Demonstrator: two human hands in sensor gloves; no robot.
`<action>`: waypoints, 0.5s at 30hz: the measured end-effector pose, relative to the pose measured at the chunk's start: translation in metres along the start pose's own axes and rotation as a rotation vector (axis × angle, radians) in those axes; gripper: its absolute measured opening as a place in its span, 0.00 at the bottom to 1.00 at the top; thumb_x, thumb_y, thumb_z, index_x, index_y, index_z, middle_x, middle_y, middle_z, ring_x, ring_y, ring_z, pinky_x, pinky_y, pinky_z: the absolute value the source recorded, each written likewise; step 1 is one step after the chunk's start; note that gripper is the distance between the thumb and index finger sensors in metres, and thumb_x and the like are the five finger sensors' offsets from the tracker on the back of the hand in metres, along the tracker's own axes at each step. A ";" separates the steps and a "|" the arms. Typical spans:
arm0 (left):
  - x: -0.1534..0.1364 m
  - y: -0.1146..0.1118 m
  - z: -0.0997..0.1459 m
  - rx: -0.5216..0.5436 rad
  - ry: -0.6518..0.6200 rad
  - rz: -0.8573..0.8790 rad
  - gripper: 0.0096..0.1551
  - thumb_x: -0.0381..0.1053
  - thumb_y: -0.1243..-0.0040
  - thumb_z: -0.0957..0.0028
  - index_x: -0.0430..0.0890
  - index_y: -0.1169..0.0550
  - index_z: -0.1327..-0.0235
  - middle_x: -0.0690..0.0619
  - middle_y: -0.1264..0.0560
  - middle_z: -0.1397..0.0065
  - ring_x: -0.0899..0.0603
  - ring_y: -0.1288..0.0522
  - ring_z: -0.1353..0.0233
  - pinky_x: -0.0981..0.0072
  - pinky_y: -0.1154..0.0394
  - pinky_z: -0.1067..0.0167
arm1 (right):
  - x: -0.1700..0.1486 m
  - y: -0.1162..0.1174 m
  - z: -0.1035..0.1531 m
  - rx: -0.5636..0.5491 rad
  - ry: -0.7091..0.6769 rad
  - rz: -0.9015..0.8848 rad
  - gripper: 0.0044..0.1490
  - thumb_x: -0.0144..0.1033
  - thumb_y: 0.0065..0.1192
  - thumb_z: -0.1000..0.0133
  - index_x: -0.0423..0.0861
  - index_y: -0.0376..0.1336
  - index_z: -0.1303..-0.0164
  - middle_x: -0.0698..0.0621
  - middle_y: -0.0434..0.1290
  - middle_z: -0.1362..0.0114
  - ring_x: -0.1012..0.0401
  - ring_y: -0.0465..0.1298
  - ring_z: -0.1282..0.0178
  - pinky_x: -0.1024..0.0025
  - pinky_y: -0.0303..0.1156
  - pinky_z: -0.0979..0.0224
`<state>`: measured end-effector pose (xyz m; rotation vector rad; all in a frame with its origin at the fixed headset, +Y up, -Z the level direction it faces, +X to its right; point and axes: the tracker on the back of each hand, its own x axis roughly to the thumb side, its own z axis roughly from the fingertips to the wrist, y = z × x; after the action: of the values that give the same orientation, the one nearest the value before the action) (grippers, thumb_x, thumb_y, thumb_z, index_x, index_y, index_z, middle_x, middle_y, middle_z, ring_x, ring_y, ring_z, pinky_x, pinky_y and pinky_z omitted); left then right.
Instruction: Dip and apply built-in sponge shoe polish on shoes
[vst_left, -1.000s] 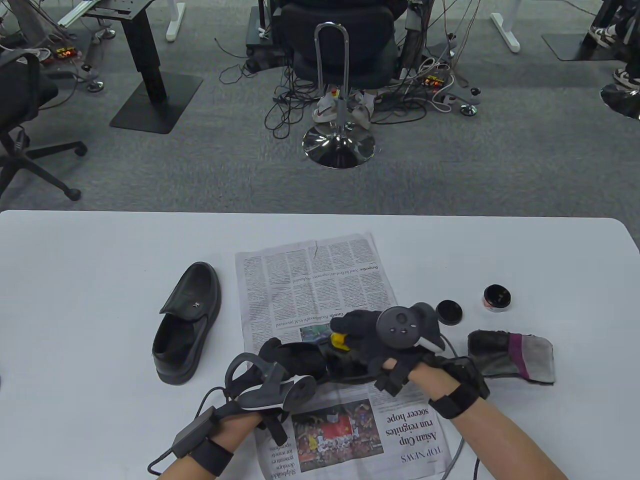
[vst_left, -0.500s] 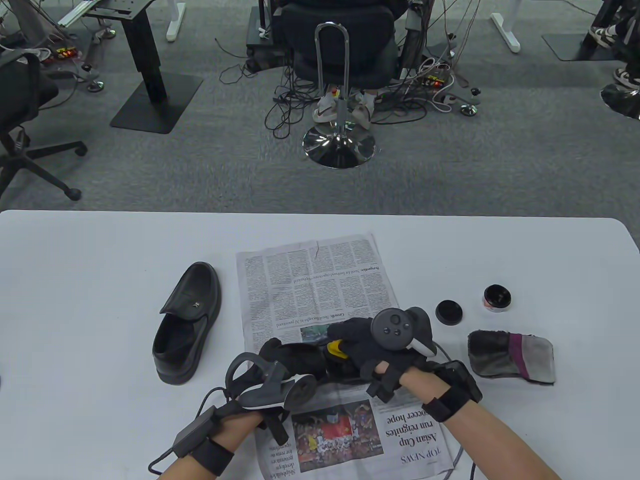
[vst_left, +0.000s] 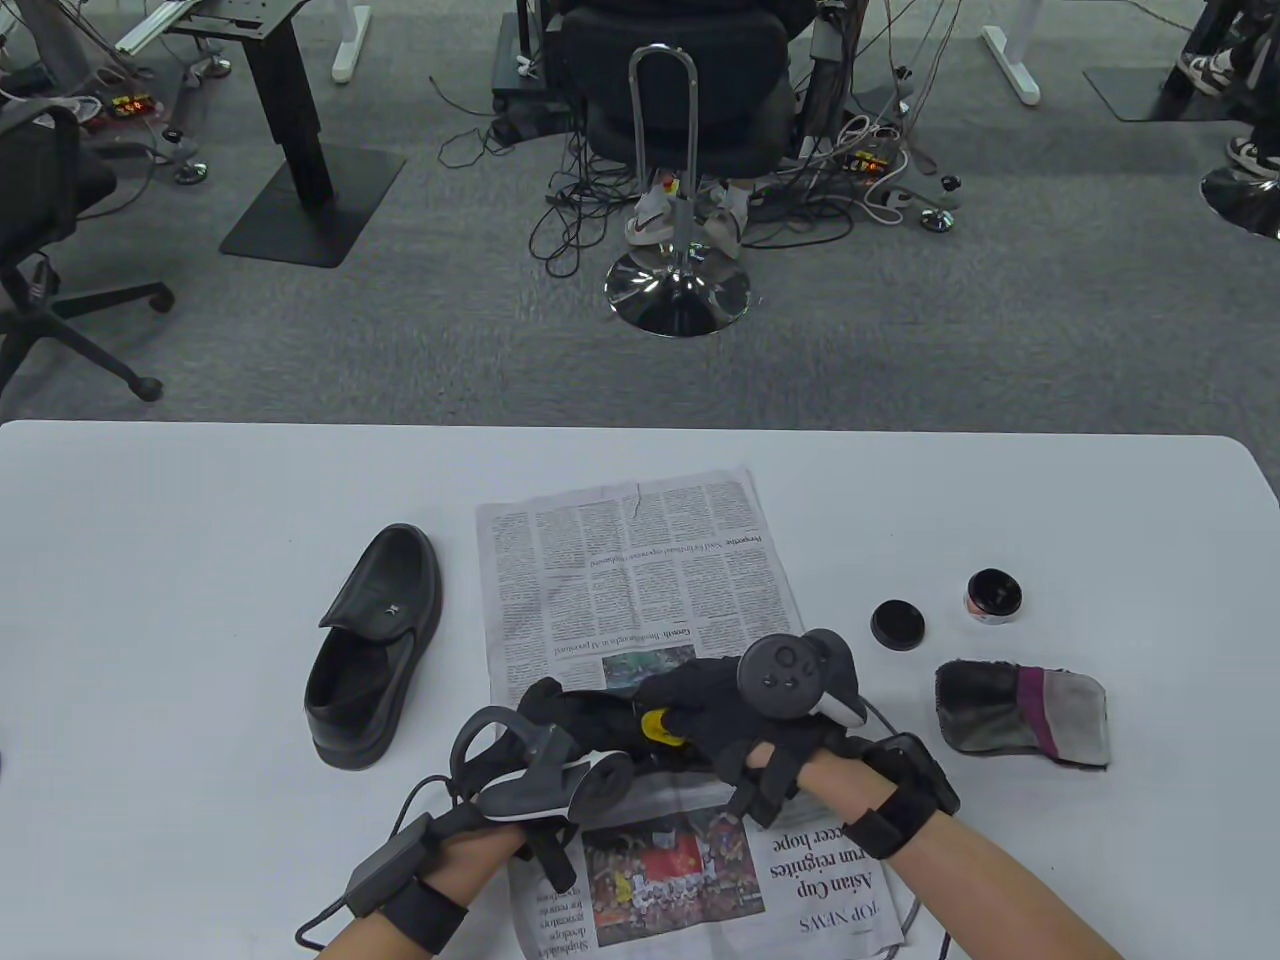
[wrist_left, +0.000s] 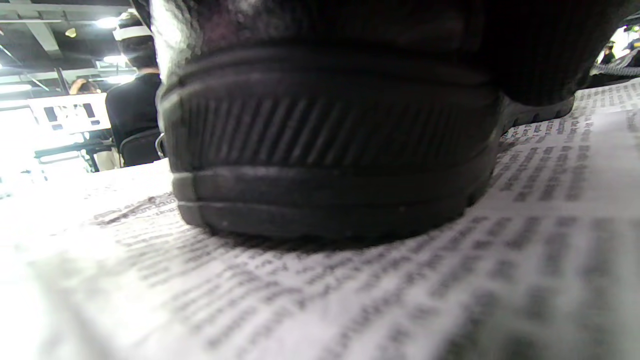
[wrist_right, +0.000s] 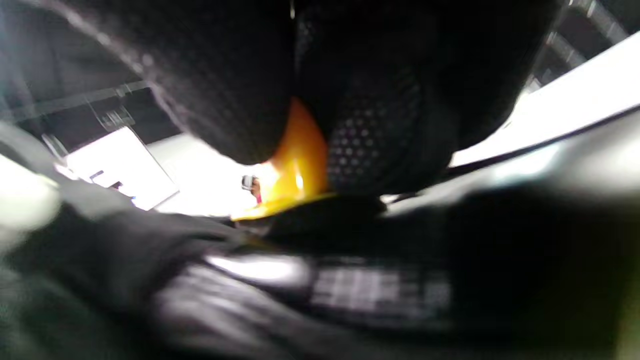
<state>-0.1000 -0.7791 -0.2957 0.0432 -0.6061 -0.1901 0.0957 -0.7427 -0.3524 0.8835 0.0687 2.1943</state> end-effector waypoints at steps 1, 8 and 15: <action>0.000 0.000 0.000 0.001 0.000 0.001 0.17 0.70 0.36 0.56 0.68 0.21 0.57 0.67 0.18 0.61 0.53 0.22 0.48 0.38 0.35 0.27 | -0.001 -0.003 0.001 -0.037 0.001 0.064 0.25 0.37 0.76 0.57 0.48 0.77 0.49 0.45 0.81 0.50 0.53 0.88 0.62 0.50 0.81 0.39; 0.001 0.000 0.000 -0.004 0.011 0.000 0.17 0.70 0.36 0.56 0.68 0.21 0.57 0.67 0.18 0.61 0.53 0.22 0.49 0.37 0.35 0.27 | -0.005 0.007 -0.003 0.083 0.061 0.138 0.29 0.40 0.78 0.58 0.47 0.75 0.46 0.45 0.80 0.48 0.52 0.86 0.60 0.48 0.80 0.38; 0.003 0.000 -0.002 -0.005 0.016 -0.010 0.17 0.70 0.36 0.56 0.68 0.21 0.57 0.67 0.18 0.61 0.53 0.22 0.49 0.37 0.34 0.27 | -0.005 0.000 -0.006 0.053 0.023 0.465 0.28 0.41 0.77 0.59 0.50 0.75 0.47 0.48 0.81 0.49 0.55 0.87 0.61 0.51 0.82 0.38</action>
<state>-0.0962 -0.7793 -0.2954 0.0425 -0.5893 -0.2004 0.0941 -0.7450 -0.3594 0.9777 -0.0766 2.6433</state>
